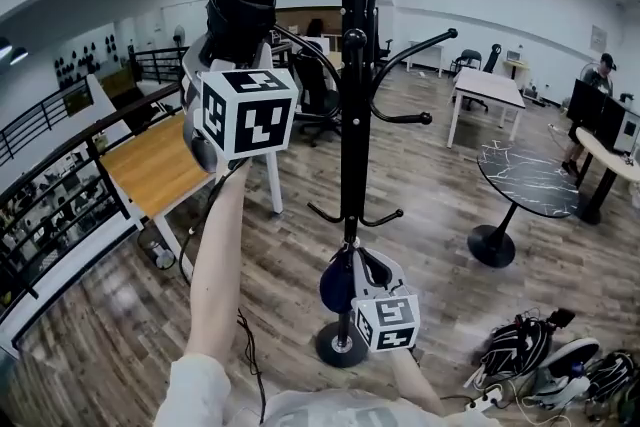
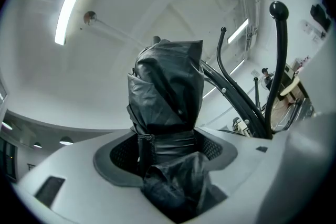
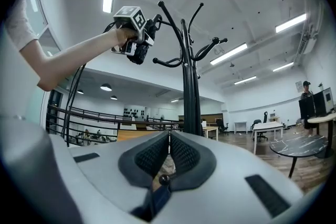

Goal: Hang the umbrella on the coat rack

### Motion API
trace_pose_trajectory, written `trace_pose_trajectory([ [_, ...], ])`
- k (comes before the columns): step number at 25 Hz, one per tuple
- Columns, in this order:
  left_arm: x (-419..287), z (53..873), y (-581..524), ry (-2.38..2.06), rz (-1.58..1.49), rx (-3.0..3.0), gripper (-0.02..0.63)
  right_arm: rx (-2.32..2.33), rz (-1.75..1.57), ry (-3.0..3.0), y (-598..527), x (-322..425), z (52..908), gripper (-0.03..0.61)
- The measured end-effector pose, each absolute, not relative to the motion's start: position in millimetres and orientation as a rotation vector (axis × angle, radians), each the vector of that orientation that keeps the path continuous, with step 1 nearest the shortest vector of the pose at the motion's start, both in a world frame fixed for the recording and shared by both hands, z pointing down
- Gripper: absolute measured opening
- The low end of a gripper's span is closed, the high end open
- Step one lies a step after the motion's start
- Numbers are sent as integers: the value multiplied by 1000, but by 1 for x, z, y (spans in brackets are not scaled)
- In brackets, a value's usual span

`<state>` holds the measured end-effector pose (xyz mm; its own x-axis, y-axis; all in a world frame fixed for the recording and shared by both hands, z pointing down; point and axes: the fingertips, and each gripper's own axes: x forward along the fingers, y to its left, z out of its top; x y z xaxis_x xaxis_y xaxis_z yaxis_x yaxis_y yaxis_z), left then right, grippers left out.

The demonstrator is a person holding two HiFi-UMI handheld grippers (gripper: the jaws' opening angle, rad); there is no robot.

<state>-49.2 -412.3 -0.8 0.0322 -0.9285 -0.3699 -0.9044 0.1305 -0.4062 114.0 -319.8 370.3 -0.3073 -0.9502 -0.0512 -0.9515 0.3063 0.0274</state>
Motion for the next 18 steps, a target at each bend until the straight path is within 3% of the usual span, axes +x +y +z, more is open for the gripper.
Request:
trace_pose_trajectory([
  [18, -1, 52, -410, 1545, -43, -2074, 313, -1739, 78, 2536, -328, 91, 354, 31],
])
